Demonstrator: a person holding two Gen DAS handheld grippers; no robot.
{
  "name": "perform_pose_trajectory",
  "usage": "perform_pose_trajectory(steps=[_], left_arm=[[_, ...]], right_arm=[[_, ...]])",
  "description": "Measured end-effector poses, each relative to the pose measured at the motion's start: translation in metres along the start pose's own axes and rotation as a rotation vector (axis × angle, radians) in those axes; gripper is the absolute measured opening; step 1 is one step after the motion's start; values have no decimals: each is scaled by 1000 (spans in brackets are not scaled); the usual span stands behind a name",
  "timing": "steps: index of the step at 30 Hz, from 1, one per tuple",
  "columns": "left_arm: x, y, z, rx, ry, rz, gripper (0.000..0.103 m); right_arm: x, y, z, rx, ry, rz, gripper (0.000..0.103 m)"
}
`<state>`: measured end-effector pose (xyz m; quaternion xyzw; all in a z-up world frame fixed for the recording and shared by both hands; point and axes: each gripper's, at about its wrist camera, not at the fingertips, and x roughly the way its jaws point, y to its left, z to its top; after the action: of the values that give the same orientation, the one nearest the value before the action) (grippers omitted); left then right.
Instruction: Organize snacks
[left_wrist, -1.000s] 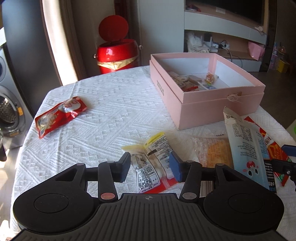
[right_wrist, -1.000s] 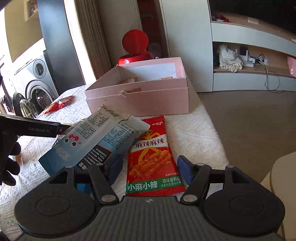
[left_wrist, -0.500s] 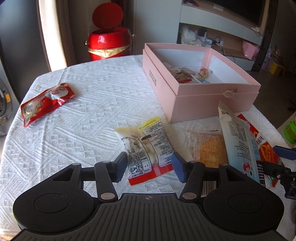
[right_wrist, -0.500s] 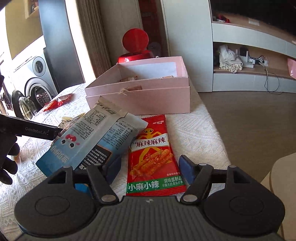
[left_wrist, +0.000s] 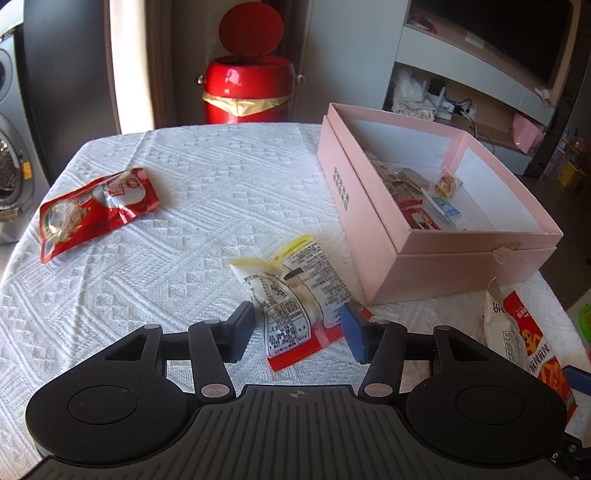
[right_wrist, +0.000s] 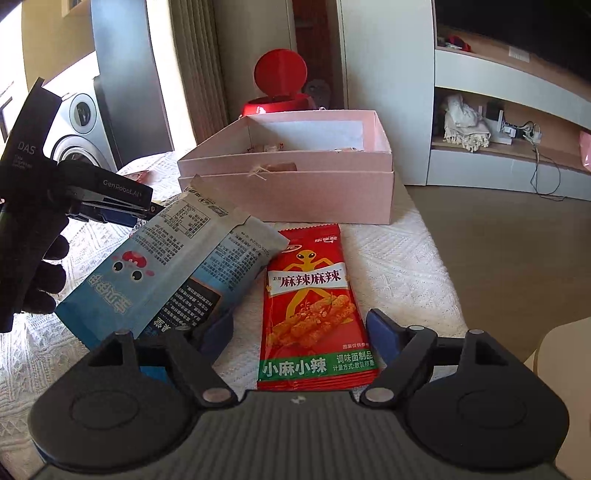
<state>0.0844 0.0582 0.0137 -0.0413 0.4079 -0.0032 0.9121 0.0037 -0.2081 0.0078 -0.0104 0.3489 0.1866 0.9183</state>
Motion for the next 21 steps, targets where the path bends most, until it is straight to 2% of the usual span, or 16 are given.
perform_pose_trajectory(steps=[3, 5, 7, 8, 11, 13, 18, 21], left_arm=[[-10, -3, -14, 111, -7, 21, 60], [-16, 5, -20, 104, -3, 27, 60], [-24, 15, -23, 74, 6, 8, 54], [-28, 19, -24, 52, 9, -27, 53], [-40, 23, -25, -24, 13, -235, 53], [-47, 12, -26, -23, -1, -331, 51], [-50, -29, -24, 127, -21, -336, 49], [-47, -35, -19, 129, -24, -327, 49]], right_arm=[[1, 0, 0, -4, 4, 6, 83], [0, 0, 0, -5, 4, 6, 83], [0, 0, 0, -4, 4, 6, 83], [0, 0, 0, -5, 5, 6, 83], [1, 1, 1, -9, 7, 8, 84], [2, 0, 1, -7, 6, 10, 84], [1, -1, 2, -5, 6, 12, 84], [1, -1, 2, -5, 7, 7, 84]])
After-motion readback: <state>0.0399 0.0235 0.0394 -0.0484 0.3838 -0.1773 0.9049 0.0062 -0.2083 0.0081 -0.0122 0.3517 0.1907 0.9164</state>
